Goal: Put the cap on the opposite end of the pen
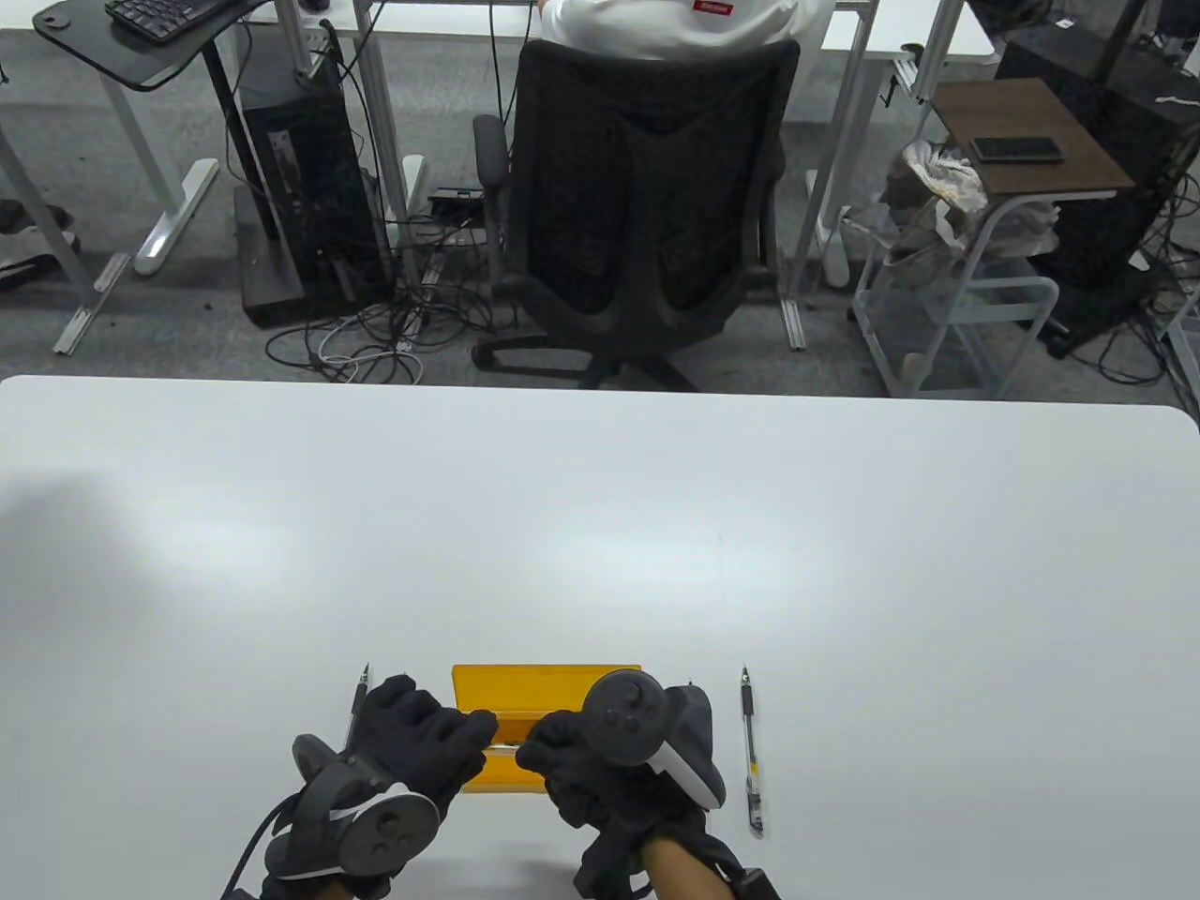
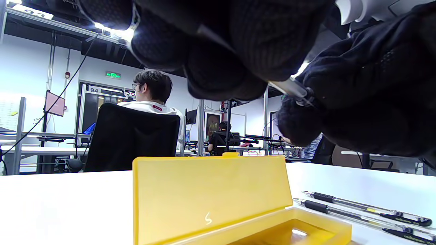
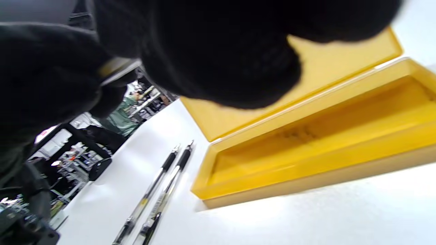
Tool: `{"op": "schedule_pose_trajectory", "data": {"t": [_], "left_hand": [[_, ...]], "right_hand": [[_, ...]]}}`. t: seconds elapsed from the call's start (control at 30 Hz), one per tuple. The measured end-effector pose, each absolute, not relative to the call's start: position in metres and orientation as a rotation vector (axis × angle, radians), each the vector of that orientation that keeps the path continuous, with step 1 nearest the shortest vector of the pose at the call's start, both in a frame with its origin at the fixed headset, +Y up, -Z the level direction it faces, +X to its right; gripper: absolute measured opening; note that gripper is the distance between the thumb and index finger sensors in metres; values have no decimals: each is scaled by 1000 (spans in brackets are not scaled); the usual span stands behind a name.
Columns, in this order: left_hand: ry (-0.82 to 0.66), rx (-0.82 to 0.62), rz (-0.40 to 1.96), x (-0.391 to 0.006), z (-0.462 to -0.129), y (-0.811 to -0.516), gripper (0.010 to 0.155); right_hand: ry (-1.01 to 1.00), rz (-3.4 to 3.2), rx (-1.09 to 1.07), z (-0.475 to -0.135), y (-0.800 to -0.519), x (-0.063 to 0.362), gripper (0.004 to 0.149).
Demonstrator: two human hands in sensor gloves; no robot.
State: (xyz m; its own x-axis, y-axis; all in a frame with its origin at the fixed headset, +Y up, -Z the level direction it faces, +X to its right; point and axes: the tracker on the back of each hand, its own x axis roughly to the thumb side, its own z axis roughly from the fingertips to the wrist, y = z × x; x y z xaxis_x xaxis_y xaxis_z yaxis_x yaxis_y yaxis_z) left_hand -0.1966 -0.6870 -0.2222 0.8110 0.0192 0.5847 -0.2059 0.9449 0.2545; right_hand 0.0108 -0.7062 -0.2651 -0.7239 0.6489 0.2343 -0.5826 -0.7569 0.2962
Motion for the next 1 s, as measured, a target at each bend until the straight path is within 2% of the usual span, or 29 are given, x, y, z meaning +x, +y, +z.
{"op": "schedule_pose_trajectory", "data": {"t": [0.2,0.77,0.87,1.0], "left_hand": [[-613,345,117,-203,-223,-685,44],[-647,317,265,-198,-224,-692,50],[-629,298,283,-199,-227,-696,56],[-517,334,222,-216,-234,-694,66]], "right_hand": [[219,2395,475,-264,-706,6,46],[384,2558,600,-263,-697,-4,44],[484,2476,604,-266,-702,-3,46],[458,2586,531,-269,-707,2,47]]}}
